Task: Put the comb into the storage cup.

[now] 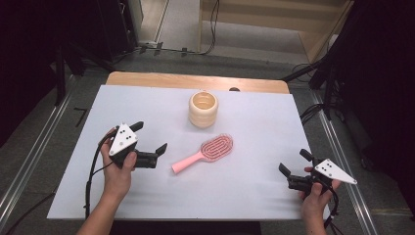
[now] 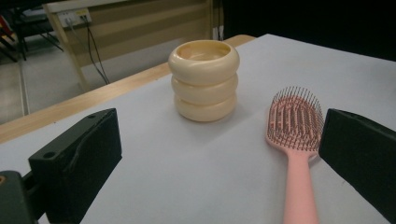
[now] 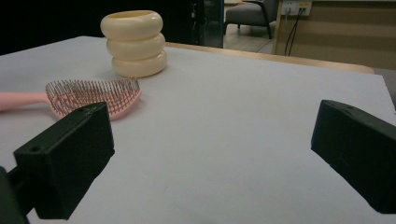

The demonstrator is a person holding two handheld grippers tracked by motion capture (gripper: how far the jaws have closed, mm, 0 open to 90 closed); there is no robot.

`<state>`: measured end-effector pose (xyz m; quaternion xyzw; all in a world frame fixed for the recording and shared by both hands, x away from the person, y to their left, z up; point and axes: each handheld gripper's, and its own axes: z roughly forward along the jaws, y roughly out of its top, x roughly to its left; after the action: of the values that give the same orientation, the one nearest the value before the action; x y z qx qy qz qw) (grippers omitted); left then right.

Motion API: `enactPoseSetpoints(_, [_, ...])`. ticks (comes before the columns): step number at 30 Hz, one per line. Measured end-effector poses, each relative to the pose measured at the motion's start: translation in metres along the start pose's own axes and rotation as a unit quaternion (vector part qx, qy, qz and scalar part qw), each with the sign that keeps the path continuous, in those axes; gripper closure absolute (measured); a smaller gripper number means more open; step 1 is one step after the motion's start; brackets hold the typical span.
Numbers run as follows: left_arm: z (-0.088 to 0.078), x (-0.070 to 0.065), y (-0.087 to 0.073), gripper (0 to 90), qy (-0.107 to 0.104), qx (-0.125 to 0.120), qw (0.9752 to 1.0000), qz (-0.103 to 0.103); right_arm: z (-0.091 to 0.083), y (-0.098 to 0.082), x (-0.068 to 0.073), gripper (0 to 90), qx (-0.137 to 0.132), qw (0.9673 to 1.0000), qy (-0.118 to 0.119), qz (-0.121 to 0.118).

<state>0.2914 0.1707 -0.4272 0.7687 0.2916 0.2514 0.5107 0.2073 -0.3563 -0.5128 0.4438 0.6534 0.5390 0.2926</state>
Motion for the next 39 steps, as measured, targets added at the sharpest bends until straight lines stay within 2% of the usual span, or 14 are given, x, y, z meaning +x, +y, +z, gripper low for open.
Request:
enactPoseSetpoints(5, [0.014, -0.005, 0.003, 0.0, -0.007, 0.024, 0.9996, 0.010, 0.000, 0.000, 0.000, 0.0, 0.000, 1.0000, 0.000, 0.001])
enactPoseSetpoints(19, [0.037, -0.016, 0.008, 0.0, -0.029, 0.051, 0.9982, 0.015, 0.001, 0.000, 0.000, 0.0, 0.002, 1.0000, 0.001, 0.001])
enactPoseSetpoints(25, [0.048, -0.023, 0.011, 0.0, -0.039, 0.067, 0.9965, 0.032, 0.001, 0.000, 0.000, 0.0, 0.002, 1.0000, 0.001, 0.000])
enactPoseSetpoints(28, [0.055, -0.027, 0.013, 0.0, -0.048, 0.083, 0.9945, 0.044, 0.001, 0.000, 0.000, 0.0, 0.001, 1.0000, 0.002, 0.002])
enactPoseSetpoints(33, [0.064, -0.032, 0.015, 0.0, -0.061, 0.108, 0.9909, 0.052, 0.001, 0.000, -0.001, 0.0, 0.001, 1.0000, 0.002, 0.003])
enactPoseSetpoints(36, [0.072, -0.034, 0.015, 0.0, -0.067, 0.128, 0.9883, 0.051, 0.001, 0.000, -0.001, 0.0, 0.000, 1.0000, 0.001, 0.003])
enactPoseSetpoints(39, [0.077, -0.034, 0.015, 0.0, -0.077, 0.138, 0.9863, 0.049, 0.001, 0.000, -0.001, 0.0, 0.000, 1.0000, 0.001, 0.003])
